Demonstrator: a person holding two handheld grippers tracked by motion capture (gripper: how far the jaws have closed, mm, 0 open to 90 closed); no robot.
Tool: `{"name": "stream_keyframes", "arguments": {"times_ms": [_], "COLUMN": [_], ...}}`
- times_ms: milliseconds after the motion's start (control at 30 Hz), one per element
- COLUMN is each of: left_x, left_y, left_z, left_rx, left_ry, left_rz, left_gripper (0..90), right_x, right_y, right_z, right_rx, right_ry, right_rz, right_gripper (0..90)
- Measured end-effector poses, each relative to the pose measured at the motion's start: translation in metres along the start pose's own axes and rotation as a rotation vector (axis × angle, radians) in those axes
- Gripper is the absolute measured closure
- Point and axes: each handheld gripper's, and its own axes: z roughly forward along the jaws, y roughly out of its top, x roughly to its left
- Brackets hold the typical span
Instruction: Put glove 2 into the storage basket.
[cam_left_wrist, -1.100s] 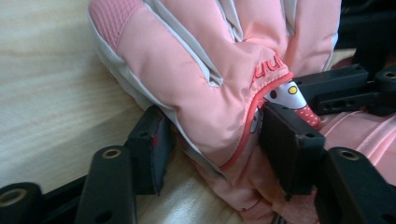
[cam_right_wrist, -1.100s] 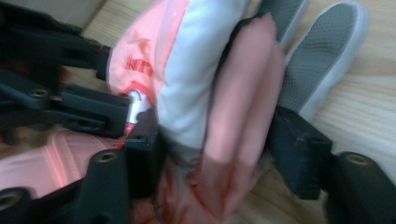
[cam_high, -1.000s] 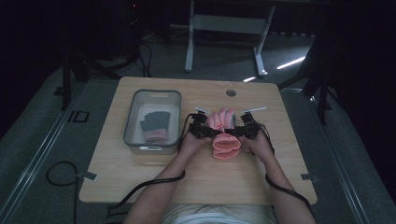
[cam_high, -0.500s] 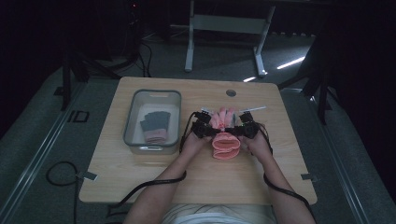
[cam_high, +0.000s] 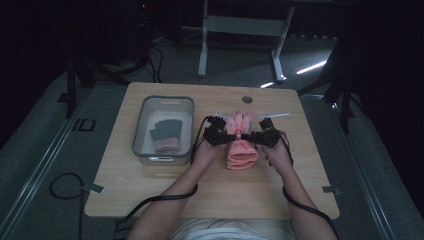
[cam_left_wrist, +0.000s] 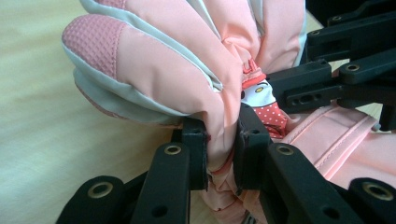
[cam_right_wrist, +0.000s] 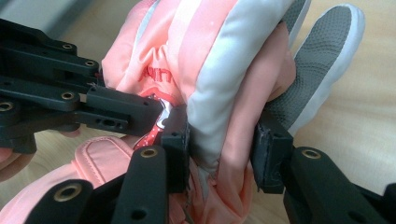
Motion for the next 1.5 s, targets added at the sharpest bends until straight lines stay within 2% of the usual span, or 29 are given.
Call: {"name": "stream_keyframes", "arguments": {"times_ms": [33,133,167,233,267,567,633,700,1100,1200,1267,1500], "left_x": [-0.001,-0.005,-0.005,-0.007,-0.007,-0.01,-0.009,-0.007,0.005,0.006,0.013,0.026], "left_y": [0.003,0.011,0.011,0.02,0.02,0.042,0.044,0.048,0.053,0.053,0.05,0.044], "left_z": [-0.004,-0.017,-0.017,-0.03,-0.03,-0.071,-0.075,-0.087,-0.129,-0.132,-0.143,-0.164], "left_rx": [-0.007,-0.025,-0.025,-0.035,-0.035,-0.065,-0.067,-0.077,-0.11,-0.116,-0.123,-0.127], "left_ry": [-0.001,0.016,0.016,0.027,0.027,0.074,0.076,0.089,0.147,0.152,0.164,0.202], "left_rz": [-0.006,0.01,0.01,0.024,0.024,0.057,0.056,0.056,0.032,0.03,0.016,-0.003], "left_gripper": [77.2,77.2,77.2,77.2,77.2,77.2,77.2,77.1,77.1,77.1,77.1,77.1], "right_x": [0.002,0.007,0.007,0.015,0.017,0.038,0.043,0.049,0.082,0.087,0.094,0.114], "right_y": [0.003,0.011,0.011,0.021,0.024,0.053,0.059,0.065,0.096,0.1,0.105,0.117], "right_z": [-0.003,-0.01,-0.01,-0.017,-0.019,-0.031,-0.033,-0.034,-0.026,-0.024,-0.02,-0.005], "right_rx": [-0.007,-0.035,-0.035,-0.057,-0.064,-0.102,-0.108,-0.112,-0.123,-0.122,-0.118,-0.107], "right_ry": [0.003,0.019,0.019,0.023,0.027,0.062,0.068,0.068,0.107,0.113,0.119,0.15], "right_rz": [-0.003,-0.009,-0.009,-0.024,-0.027,-0.059,-0.068,-0.079,-0.129,-0.134,-0.145,-0.167], "right_gripper": [62.6,62.5,62.5,62.4,62.4,62.2,62.1,62.1,61.9,61.9,61.9,61.9]}}
